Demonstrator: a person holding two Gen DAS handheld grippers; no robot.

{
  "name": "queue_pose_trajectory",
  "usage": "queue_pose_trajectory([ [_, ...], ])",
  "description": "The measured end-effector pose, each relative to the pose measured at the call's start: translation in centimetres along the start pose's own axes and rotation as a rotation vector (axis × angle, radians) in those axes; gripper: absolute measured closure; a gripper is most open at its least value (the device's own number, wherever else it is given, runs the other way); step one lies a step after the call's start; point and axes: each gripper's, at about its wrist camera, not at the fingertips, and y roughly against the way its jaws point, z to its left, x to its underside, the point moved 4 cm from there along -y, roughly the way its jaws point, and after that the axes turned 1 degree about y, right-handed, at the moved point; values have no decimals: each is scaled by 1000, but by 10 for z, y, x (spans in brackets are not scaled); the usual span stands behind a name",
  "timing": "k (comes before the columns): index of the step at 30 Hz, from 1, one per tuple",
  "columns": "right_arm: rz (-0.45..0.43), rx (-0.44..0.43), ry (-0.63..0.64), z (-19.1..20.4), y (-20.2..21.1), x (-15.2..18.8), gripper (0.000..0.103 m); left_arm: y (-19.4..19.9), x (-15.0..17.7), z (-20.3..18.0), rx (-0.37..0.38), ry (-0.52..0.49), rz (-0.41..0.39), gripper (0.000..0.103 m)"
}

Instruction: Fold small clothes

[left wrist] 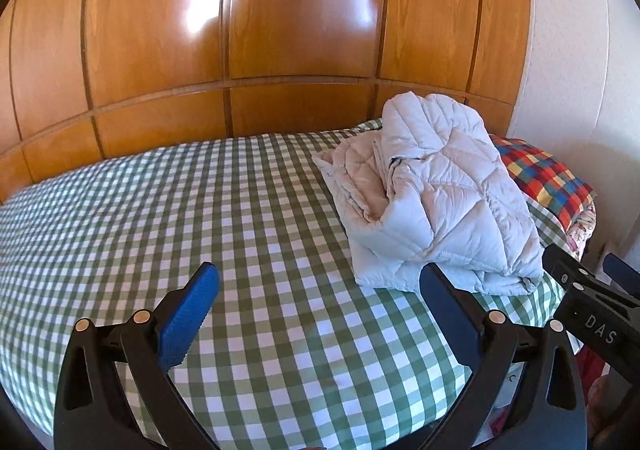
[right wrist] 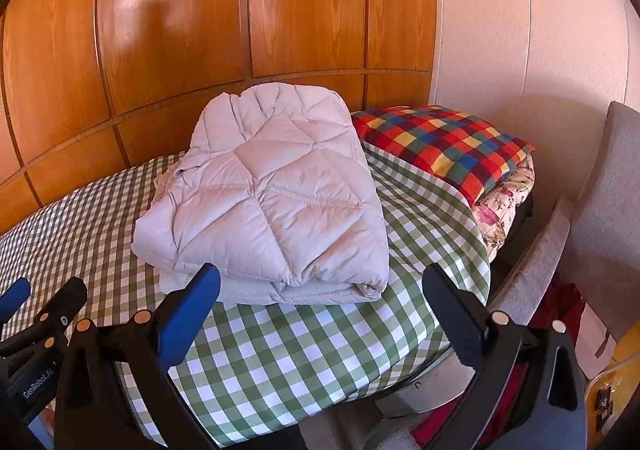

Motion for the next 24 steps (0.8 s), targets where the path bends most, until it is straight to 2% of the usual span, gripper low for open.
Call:
queue_pose_trajectory([
  [24, 27, -23, -31, 2, -11, 4, 2, 6, -2, 3, -14, -12, -37, 4],
])
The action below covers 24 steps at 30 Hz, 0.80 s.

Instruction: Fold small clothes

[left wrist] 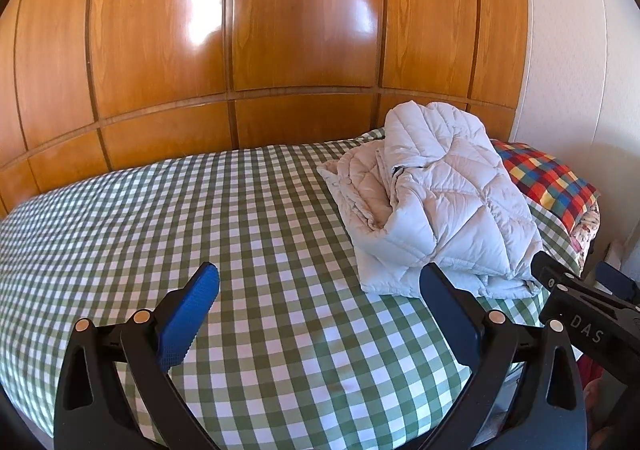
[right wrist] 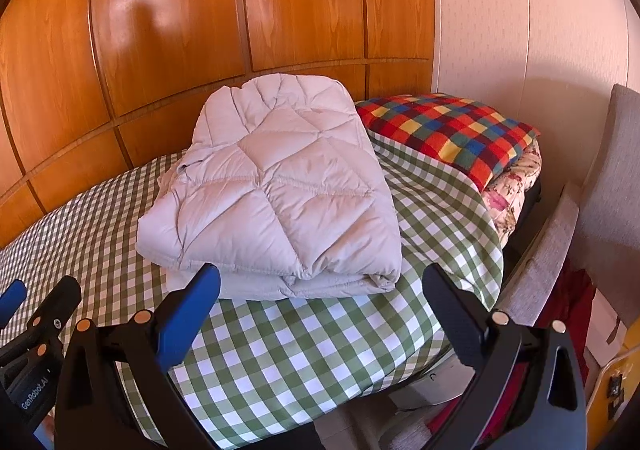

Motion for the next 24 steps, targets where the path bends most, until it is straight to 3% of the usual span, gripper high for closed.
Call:
queue_pose_trajectory([
  [24, -18, -7, 1, 2, 2, -1, 2, 5, -5, 2, -14, 2, -20, 4],
])
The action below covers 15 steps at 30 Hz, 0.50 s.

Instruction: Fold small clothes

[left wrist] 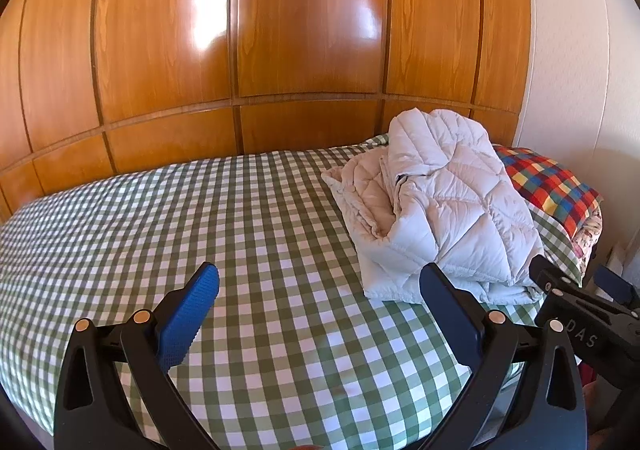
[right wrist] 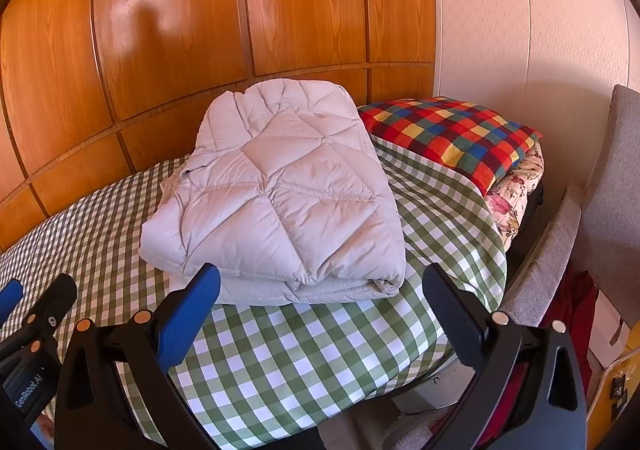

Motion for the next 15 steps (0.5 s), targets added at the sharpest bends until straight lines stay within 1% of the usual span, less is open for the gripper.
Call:
queue_pose_trajectory([
  [7, -1, -8, -9, 1, -2, -1, 2, 6, -4, -1, -5, -19, -18, 4],
  [11, -3, -12, -11, 1, -1, 0, 2, 9, -7, 1, -1, -1, -20, 4],
  [15, 0, -16, -9, 2, -3, 0, 2, 12, -10, 2, -17, -3, -37, 4],
])
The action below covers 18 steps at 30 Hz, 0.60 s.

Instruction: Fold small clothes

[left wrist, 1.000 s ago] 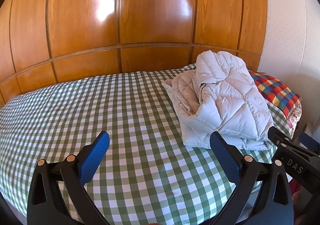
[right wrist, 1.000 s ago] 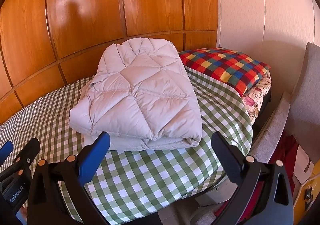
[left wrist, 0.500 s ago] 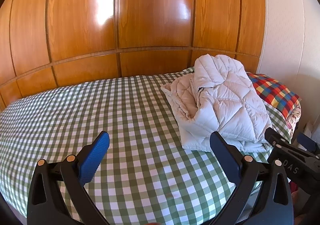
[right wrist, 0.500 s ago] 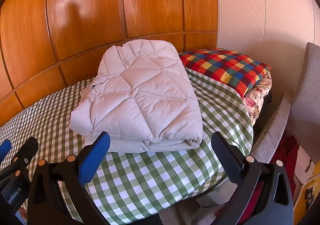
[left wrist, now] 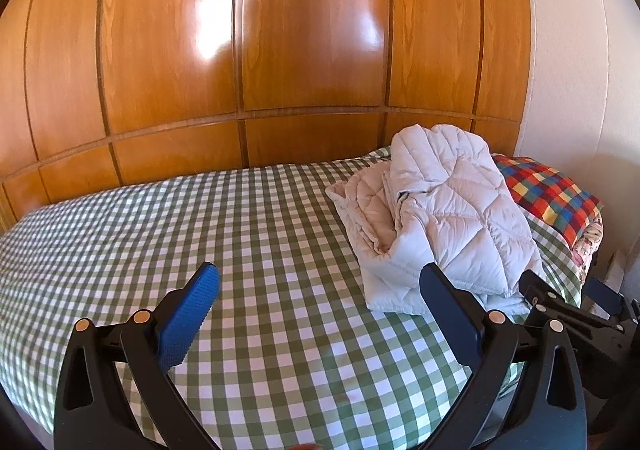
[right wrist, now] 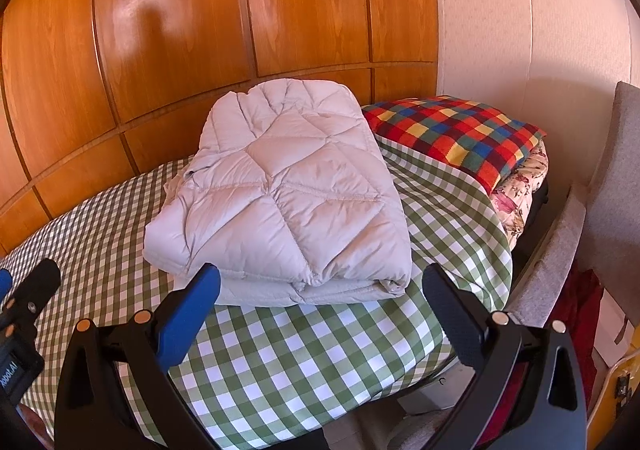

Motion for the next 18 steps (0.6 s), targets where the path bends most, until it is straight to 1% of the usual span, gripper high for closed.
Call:
queue_pose_trajectory([
  [8, 0, 2, -2, -1, -1, 1, 2, 3, -2, -8, 8, -41, -14, 4],
  [12, 0, 4, 2, -1, -2, 1, 2, 1, -3, -11, 26, -37, -1, 4],
  [18, 2, 5, 6, -2, -5, 3, 2, 0, -3, -14, 22, -51, -11, 4],
])
